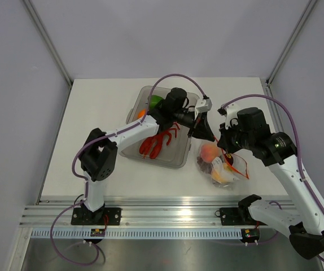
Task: Place the food in the zip-top bag and seal the zipper
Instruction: Zip the zipper food storage bag at the center of the board.
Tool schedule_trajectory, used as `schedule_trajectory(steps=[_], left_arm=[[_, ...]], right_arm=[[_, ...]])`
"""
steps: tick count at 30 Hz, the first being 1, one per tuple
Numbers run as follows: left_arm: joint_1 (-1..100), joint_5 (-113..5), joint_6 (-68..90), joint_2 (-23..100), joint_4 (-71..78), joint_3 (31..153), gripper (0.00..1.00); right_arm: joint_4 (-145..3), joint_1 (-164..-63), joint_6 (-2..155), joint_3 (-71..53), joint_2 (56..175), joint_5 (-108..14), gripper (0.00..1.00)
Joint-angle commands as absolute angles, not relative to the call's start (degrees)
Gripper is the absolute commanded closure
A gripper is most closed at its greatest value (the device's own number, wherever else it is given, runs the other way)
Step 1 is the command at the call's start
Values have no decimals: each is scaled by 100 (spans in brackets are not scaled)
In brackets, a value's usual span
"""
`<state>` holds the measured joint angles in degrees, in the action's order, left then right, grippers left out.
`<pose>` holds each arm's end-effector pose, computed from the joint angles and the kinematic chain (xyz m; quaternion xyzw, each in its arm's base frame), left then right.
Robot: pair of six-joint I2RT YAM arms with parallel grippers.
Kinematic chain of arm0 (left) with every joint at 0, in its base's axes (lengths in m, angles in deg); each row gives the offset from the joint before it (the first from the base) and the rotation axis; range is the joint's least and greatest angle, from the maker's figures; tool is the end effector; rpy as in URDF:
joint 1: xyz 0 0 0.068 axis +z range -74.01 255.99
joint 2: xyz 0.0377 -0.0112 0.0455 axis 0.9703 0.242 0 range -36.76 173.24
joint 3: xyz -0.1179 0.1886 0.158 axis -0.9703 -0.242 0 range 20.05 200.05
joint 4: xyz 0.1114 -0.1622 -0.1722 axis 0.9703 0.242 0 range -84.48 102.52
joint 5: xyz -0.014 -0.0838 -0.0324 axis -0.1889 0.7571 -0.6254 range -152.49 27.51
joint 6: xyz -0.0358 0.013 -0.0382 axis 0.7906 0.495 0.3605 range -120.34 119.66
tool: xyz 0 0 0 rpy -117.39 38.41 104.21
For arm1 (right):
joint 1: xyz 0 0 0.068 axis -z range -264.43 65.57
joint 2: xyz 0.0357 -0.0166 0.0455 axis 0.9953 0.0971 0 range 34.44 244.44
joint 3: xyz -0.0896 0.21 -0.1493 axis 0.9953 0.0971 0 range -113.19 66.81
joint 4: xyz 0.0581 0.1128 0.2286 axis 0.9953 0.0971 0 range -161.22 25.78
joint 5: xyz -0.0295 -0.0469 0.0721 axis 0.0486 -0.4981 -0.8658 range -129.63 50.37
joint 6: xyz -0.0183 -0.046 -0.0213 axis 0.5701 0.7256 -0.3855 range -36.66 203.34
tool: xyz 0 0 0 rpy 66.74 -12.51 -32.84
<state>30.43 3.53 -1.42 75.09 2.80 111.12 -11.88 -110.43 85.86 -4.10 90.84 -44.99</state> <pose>0.2938 -0.3460 0.3003 0.5625 0.4966 -0.5945 0.2891 0.1547 0.0792 0.3757 -0.2446 0.8894 0.1204 0.3668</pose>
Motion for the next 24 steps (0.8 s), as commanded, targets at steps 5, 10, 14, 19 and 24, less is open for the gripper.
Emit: schedule_trajectory(steps=[5, 10, 14, 19, 24], left_arm=[[3811, 265, 3592, 8258, -4233, 11101, 100], [4013, -218, 4792, 8655, -5618, 11269, 100], [4022, -500, 3794, 8445, -4524, 11278, 100], [4162, -1026, 3069, 8269, -3562, 11409, 100], [4426, -1440, 3288, 8338, -3455, 11620, 100]], right_arm=[[-1224, -11088, 8509, -429, 8779, -4297, 100], [-1057, -11080, 8466, -464, 8752, -4095, 100], [-890, -11080, 8369, -447, 8673, -4007, 100], [-837, -11080, 8369, -491, 8480, -3998, 100], [-776, -11089, 8369, -543, 8488, -3998, 100]])
